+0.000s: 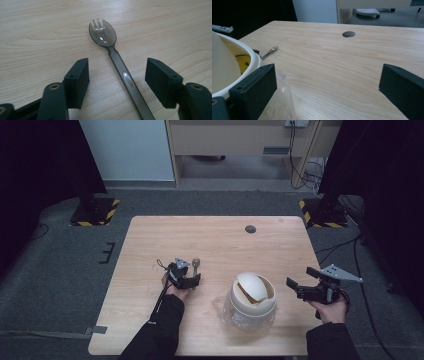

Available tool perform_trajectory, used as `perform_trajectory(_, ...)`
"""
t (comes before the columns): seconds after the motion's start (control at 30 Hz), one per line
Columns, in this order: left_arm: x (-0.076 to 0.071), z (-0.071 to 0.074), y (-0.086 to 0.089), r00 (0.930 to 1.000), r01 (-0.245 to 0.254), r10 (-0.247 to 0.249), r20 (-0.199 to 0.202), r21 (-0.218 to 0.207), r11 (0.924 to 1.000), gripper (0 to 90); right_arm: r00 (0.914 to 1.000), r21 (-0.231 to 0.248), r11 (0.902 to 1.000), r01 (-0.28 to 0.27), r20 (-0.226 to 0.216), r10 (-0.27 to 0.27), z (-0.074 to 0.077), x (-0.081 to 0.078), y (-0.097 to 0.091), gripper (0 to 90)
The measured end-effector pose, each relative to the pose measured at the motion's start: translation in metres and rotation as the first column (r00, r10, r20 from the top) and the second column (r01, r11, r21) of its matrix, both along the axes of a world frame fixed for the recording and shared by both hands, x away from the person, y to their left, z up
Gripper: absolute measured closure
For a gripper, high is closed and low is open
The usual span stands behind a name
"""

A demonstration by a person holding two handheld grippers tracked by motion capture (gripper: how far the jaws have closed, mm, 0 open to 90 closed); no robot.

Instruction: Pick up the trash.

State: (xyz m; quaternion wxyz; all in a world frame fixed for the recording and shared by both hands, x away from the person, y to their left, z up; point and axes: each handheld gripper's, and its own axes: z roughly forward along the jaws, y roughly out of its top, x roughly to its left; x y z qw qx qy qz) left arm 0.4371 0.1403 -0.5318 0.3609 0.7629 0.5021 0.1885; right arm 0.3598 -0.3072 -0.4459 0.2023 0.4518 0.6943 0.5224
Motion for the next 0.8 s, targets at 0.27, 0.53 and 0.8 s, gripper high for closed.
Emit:
perform_trajectory(0.27, -0.001, 0.0, -0.006, 0.9994, -0.011, 0.009, 0.034, 0.07, 0.9975, 65.2, 1.0, 0.016, 0.9999, 0.001, 0.008, -0.001, 0.0, 0.0, -0.003, 9.2)
perform_trajectory(0.53, -0.001, 0.001, 0.0, 0.9999, -0.007, 0.007, 0.007, 0.042, 0.9991, 78.8, 1.0, 0.019, 0.9998, 0.001, 0.005, -0.002, 0.0, 0.0, -0.004, 11.9)
perform_trajectory(0.8, -0.019, 0.028, 0.018, 0.9978, 0.031, -0.032, 0.058, 0.015, 0.9994, 78.7, 0.9999, 0.031, 0.9995, 0.004, 0.017, -0.004, 0.003, 0.001, -0.004, 13.7)
